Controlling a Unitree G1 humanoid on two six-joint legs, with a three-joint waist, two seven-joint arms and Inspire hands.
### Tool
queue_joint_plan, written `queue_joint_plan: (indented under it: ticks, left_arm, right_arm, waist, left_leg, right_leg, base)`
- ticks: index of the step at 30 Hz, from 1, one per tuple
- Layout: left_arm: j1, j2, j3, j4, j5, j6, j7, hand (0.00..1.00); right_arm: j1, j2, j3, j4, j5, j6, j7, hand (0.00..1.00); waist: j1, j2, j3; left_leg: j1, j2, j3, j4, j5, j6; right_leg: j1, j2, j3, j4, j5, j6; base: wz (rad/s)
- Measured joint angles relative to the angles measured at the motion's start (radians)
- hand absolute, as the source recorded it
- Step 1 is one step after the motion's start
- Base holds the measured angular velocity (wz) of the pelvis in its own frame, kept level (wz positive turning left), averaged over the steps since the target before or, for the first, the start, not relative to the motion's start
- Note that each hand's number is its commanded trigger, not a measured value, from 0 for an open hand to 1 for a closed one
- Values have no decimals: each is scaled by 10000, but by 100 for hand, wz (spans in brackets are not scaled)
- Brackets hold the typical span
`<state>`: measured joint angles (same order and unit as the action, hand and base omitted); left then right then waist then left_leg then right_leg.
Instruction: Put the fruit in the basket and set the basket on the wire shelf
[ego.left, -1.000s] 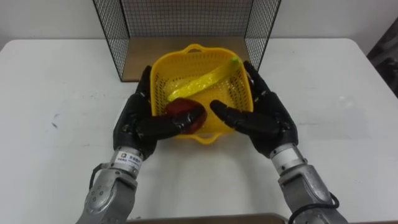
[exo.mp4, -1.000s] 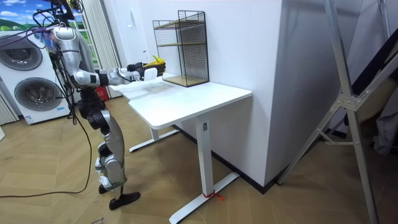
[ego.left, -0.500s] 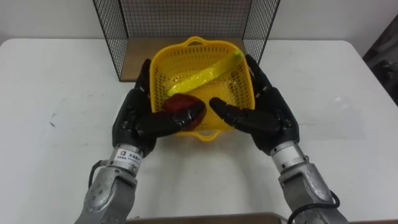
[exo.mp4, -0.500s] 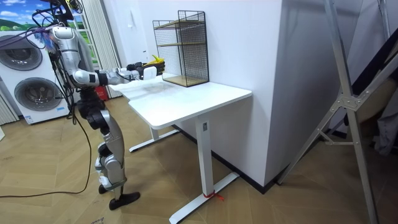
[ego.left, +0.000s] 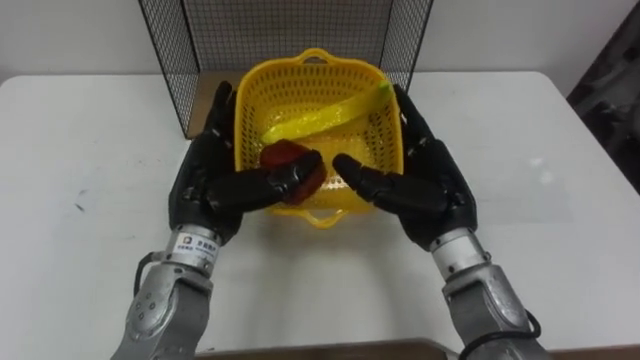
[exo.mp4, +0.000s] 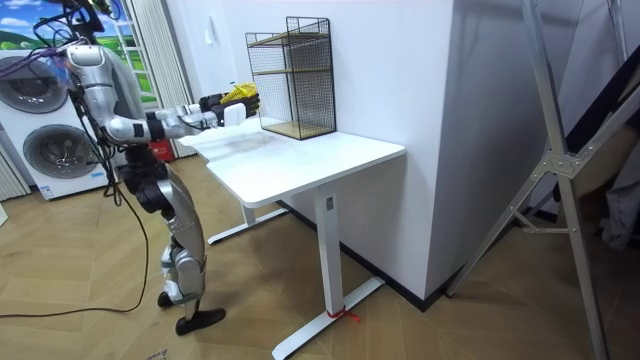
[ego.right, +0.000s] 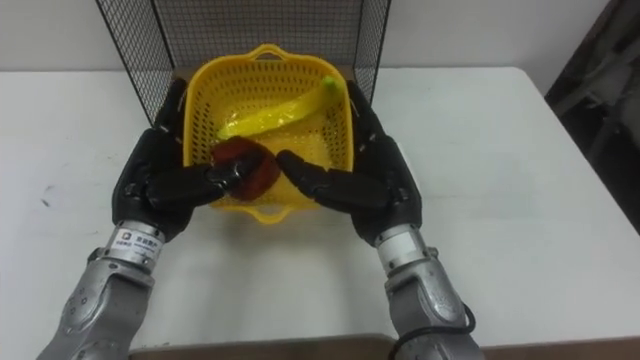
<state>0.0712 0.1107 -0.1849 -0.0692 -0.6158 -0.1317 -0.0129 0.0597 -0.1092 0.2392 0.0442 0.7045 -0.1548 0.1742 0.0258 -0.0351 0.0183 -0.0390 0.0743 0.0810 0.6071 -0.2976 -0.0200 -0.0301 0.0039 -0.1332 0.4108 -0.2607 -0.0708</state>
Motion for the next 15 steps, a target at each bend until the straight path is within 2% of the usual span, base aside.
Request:
queue_joint_plan:
  ticks: [1, 2, 3, 4, 5, 6, 7, 8, 9, 10, 11, 12, 13, 15]
  left_arm:
    - [0, -4, -4, 1, 2, -1, 0, 0]
    - [0, -1, -15, 1, 0, -1, 0, 0]
    - [40, -8, 0, 3, -8, -3, 0, 0]
    - [37, 16, 18, 1, -32, -5, 0, 0]
    - [37, -44, -7, 0, -47, -15, 0, 0]
    - [38, -65, -15, -1, -31, -19, -2, 0]
    - [38, -65, -23, 0, -13, -48, -4, 0]
    - [52, -67, -22, 5, -13, -69, -4, 0]
    - [122, -37, -16, 5, 13, -75, -6, 0]
    - [124, -24, 10, 4, 13, -75, -6, 0]
    - [116, -4, 59, -6, 14, -151, -8, 0]
    - [121, 20, 34, -5, 6, -224, -8, 0]
    - [127, 20, 9, -5, 2, -224, -8, 0]
    - [204, 67, -108, -6, -3, -225, -8, 0]
  right_arm:
    - [3, 19, 40, 0, 10, 0, 0, 0]
    - [13, -23, 48, 0, 4, 4, 0, 0]
    - [23, -23, 41, 3, 37, 20, 0, 0]
    - [22, -26, 1, 1, 61, 19, 7, 0]
    - [27, -75, -72, 12, 67, 27, 30, 0]
    - [28, -111, -87, 27, 37, 32, 51, 0]
    - [32, -170, -73, 30, 8, 46, 99, 0]
    - [59, -148, -46, 32, -2, 54, 147, 0]
    - [198, -92, -42, 30, -81, 62, 235, 0]
    - [256, -87, -48, 30, -141, 62, 270, 0]
    - [305, -87, -44, 30, -305, 63, 293, 0]
    - [308, -86, -53, 30, -401, 62, 329, 0]
    - [308, -89, -56, 29, -396, 62, 347, 0]
    - [336, -136, -63, 25, -368, 61, 362, 0]
  waist:
    - [-3, 9, -2]
    - [4, 35, 13]
    - [25, 13, -3]
    - [-22, -12, -7]
    - [-62, -56, 13]
    - [-29, -70, 10]
    - [108, -24, -25]
    - [197, 13, -31]
    - [299, 76, -153]
    - [286, 77, -226]
    - [205, -33, -263]
    - [63, -122, -245]
    - [46, -134, -236]
    - [25, -153, -193]
  left_leg:
    - [-263, 23, 3, 427, 8, -4]
    - [-814, 153, -46, 1250, 161, -118]
    - [-1268, 115, -129, 1497, 114, -109]
    - [-1514, -32, -230, 1314, 79, -69]
    - [-2041, -307, -257, 654, 129, -57]
    - [-2276, -385, -271, 161, 215, -70]
    - [-2605, -512, -236, -1023, 707, -107]
    - [-2701, -515, -228, -2235, 1393, -43]
    - [-2607, -483, -245, -2753, 2111, -13]
    - [-2512, -512, -250, -2865, 2391, 51]
    - [-2412, -598, -230, -3025, 2728, 151]
    - [-2382, -726, -244, -3024, 2847, 263]
    - [-2371, -770, -240, -2995, 2903, 346]
    - [-2289, -1046, -284, -2804, 3073, 601]
  right_leg:
    - [-68, 56, 27, 89, -70, -48]
    - [-125, 192, 146, 233, -176, -152]
    - [-137, 206, 172, 254, -246, -266]
    - [-133, 200, 181, 248, -257, -288]
    - [-121, 183, 279, 226, -329, -205]
    - [-113, 173, 348, 227, -346, -175]
    - [-79, 175, 396, 226, -355, -169]
    - [-32, 183, 349, 258, -441, -168]
    - [110, 169, 366, 287, -592, -85]
    - [161, 156, 365, 287, -657, -39]
    - [227, 113, 386, 279, -775, 69]
    - [291, 33, 369, 251, -818, 210]
    - [328, -32, 338, 251, -856, 230]
    - [522, -264, 370, 281, -1085, 305]
  base:
    - [6]
    - [9]
    - [15]
    - [21]
    - [14]
    - [-12]
    - [-37]
    - [-52]
    - [-36]
    - [-14]
    - [12]
    - [13]
    - [0]
    - [-4]
